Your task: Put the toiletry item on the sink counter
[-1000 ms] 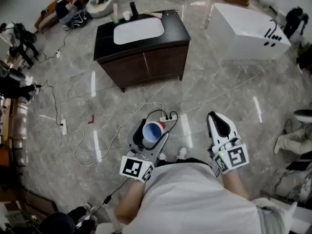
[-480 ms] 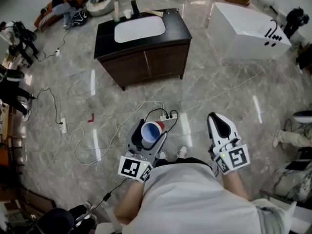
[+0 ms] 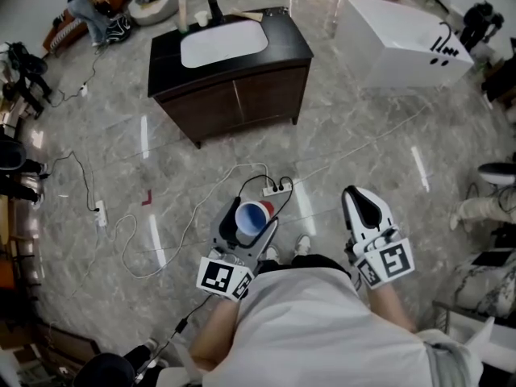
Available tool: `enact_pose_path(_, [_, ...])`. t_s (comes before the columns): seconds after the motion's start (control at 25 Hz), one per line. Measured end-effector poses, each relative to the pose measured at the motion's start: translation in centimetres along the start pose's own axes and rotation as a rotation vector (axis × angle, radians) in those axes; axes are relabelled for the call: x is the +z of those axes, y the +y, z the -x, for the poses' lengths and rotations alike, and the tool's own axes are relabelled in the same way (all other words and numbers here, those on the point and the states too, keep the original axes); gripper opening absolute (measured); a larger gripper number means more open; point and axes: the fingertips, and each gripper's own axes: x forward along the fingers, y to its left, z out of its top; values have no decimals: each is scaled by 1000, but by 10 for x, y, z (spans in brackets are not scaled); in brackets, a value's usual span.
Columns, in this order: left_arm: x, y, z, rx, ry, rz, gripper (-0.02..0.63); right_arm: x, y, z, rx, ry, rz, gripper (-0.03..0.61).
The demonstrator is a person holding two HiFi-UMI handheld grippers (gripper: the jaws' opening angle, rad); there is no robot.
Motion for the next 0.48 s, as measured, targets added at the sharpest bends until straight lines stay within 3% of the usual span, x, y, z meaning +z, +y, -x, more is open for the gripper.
enact_pose_path(0.48, [1,18,-1,-70,7,7,379,0,14,-14,-47,-10,0,54])
